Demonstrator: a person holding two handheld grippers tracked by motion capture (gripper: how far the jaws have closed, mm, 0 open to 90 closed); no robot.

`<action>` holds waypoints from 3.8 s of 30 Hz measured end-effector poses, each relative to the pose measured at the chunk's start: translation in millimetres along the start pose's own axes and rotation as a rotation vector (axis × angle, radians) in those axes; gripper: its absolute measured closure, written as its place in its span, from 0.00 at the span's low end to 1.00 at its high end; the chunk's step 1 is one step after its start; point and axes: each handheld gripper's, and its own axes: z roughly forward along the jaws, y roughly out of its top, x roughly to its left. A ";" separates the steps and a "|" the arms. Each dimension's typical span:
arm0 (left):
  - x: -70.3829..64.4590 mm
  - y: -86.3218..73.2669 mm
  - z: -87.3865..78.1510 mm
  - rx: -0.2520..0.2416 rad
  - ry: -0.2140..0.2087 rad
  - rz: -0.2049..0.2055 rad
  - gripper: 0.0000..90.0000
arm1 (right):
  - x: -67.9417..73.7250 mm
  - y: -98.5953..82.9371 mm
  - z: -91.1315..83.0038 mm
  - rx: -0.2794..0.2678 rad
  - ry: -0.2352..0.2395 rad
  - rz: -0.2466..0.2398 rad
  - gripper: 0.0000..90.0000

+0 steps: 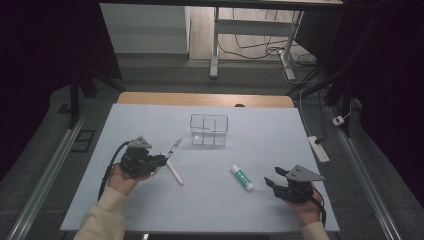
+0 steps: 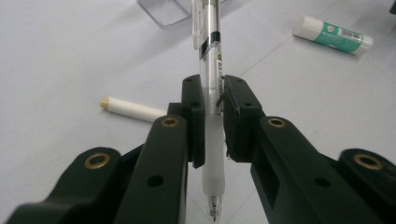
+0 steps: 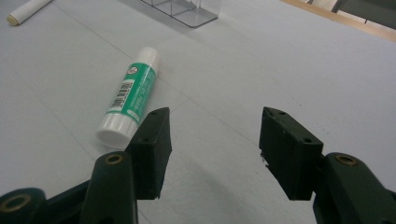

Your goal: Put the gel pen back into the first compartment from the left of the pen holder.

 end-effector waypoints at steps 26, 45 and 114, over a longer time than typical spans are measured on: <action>-41.2 12.5 25.6 0.051 -0.138 0.093 0.88 | 14.8 17.8 -0.2 -0.064 0.053 0.007 0.47; -65.6 19.2 45.7 0.105 -0.203 0.155 0.88 | 34.6 32.5 7.2 -0.076 0.097 -0.034 0.45; -110.5 20.3 85.1 0.233 -0.279 0.295 0.88 | 105.2 60.9 53.7 0.103 0.247 -0.421 0.46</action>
